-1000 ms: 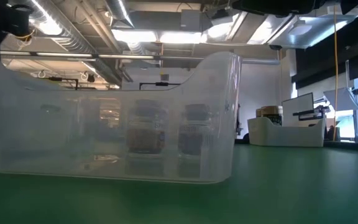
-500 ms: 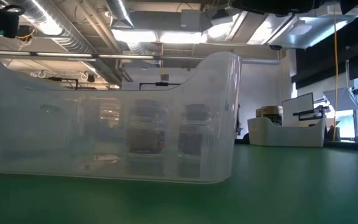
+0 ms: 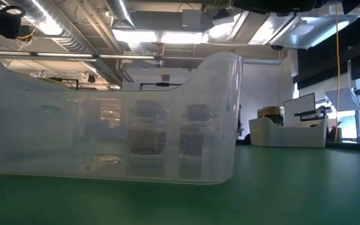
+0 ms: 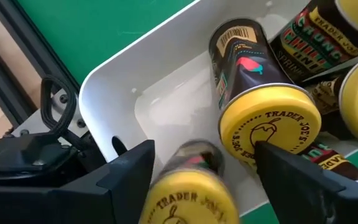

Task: Sort spices by type
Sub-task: Put the yellow spice can into the bottom white bin, then put the golden spice bottle into the top white bin

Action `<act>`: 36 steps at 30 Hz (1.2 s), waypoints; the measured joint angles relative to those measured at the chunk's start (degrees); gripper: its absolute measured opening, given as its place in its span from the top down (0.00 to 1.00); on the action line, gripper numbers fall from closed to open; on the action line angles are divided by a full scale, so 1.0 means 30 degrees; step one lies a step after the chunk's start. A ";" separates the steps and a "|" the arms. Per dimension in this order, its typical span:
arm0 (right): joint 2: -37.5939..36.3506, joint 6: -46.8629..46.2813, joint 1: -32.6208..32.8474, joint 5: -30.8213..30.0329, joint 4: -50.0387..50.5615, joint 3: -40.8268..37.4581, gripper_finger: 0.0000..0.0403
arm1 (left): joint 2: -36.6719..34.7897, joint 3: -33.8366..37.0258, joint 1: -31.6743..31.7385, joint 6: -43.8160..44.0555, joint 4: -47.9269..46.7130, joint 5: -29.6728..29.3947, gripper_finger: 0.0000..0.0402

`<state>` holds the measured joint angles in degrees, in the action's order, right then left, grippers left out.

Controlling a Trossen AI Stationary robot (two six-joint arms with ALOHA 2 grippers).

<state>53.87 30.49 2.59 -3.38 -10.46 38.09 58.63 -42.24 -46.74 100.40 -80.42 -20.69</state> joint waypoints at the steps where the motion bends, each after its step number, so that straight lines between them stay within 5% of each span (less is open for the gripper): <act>1: 0.0000 0.0002 0.0000 0.0000 0.0000 0.0000 0.21 | 0.0000 -0.0022 0.0000 0.0029 0.0023 -0.0056 0.31; 18: 0.0000 -0.0646 0.0000 0.0226 0.0154 0.0000 0.21 | -0.0660 -0.2924 0.0007 -0.0431 -0.2816 -0.0561 0.28; 36: 0.0000 -0.0639 0.0000 0.0306 -0.0044 0.0007 0.21 | -0.1042 -0.3555 0.0007 -0.0366 -0.1547 -0.2119 0.28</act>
<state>53.87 28.58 2.59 -2.46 -10.59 38.11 55.51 -52.90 -46.72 99.30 -85.06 -27.05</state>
